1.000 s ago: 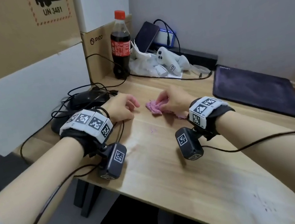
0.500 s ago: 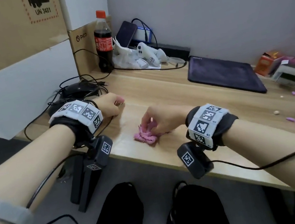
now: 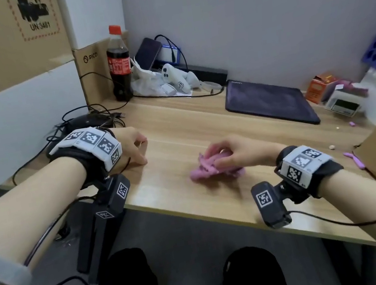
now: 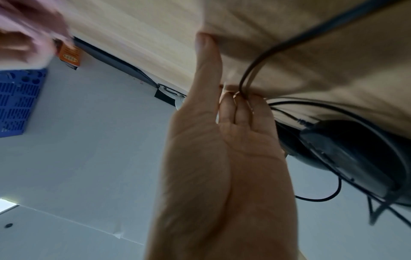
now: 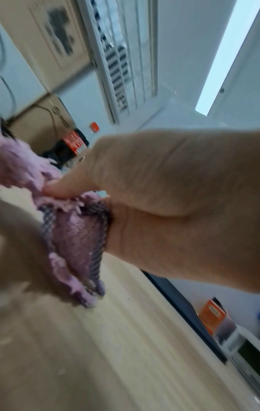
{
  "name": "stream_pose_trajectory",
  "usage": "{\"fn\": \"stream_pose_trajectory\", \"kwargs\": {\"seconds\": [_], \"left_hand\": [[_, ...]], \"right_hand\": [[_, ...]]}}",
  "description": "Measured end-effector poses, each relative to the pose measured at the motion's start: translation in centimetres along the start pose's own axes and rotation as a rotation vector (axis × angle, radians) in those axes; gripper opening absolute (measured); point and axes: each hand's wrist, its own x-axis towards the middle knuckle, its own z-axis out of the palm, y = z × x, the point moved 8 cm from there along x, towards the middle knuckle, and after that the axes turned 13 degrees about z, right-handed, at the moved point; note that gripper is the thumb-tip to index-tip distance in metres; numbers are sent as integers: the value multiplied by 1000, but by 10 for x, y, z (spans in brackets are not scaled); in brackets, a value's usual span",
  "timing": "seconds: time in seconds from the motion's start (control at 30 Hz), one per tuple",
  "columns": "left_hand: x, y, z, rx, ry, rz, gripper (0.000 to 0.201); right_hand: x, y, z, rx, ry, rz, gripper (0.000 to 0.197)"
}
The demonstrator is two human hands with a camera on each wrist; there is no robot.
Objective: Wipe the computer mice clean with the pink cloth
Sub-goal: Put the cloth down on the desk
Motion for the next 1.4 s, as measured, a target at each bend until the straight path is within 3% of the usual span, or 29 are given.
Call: {"fn": "stream_pose_trajectory", "kwargs": {"seconds": [0.1,0.2,0.3,0.37,0.43,0.5,0.7,0.87,1.07,1.2,1.3,1.4], "left_hand": [[8,0,-4,33,-32,-21,55],[13,1,-7,46,-66,-49,69],[14,-1,-8,42,-98,-74,73],[14,-3,-6,40,-98,-87,81],[14,-7,-4,36,-89,-92,93],[16,-10,-4,44,-84,-91,98],[18,-14,-1,71,-109,-101,101],[18,-12,-1,85,-124,-110,101],[17,-13,-3,77,-130,-110,120],[16,-9,-4,94,-119,-111,102],[17,-10,-2,82,-123,-108,87],[19,-10,-2,96,-120,-108,87]], "right_hand": [[21,38,-41,133,205,149,31],[30,72,-87,189,525,252,39],[44,99,-117,141,670,363,42],[61,104,-120,82,625,408,35],[79,94,-104,-88,453,422,27],[87,72,-80,-290,270,408,38],[77,-12,-18,-408,50,73,53],[49,-28,38,-470,-140,-80,57],[-14,-38,75,-345,-265,-322,52],[-37,-35,80,-190,-205,-424,52],[-46,-33,89,-120,-260,-468,45],[-44,-29,69,-64,-237,-457,48]]}}
